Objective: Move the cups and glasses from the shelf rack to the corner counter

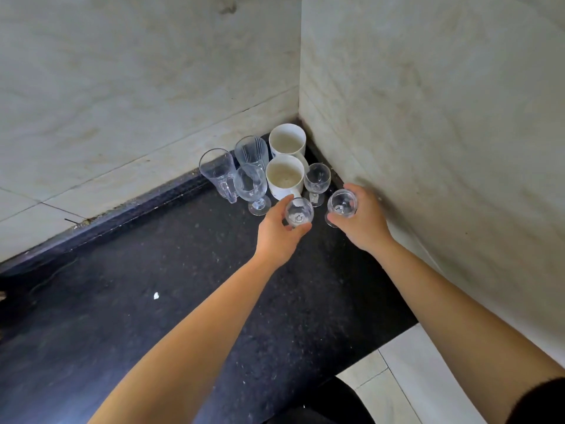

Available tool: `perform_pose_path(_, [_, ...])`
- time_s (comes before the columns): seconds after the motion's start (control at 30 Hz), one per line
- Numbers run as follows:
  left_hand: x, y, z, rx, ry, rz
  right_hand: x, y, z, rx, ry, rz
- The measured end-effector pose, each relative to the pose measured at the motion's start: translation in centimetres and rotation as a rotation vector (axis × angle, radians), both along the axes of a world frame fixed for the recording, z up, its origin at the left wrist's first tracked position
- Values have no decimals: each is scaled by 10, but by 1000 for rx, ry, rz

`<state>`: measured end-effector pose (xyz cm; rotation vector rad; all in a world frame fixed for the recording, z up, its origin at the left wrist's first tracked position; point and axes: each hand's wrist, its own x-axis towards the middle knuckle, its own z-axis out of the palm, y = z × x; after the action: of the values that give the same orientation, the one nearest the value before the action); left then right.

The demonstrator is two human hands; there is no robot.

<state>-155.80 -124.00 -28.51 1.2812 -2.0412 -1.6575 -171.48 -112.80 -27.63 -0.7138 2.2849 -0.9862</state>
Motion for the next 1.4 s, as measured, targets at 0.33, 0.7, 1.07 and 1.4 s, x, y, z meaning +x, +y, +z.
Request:
perform_pose_path(0.33, [-15, -5, -10, 39, 46, -67, -7, -14, -2, 26, -3, 48])
perform_pose_path(0.7, [-17, -14, -3, 10, -27, -124, -11, -4, 3, 21, -97, 10])
perform_pose_path(1.07, [30, -71, 161, -764, -89, -59, -6, -41, 144, -146, 513, 181])
perform_pose_path(1.4, [238, -69, 336, -1467, -412, 488, 123, -148, 285, -705, 1043, 428])
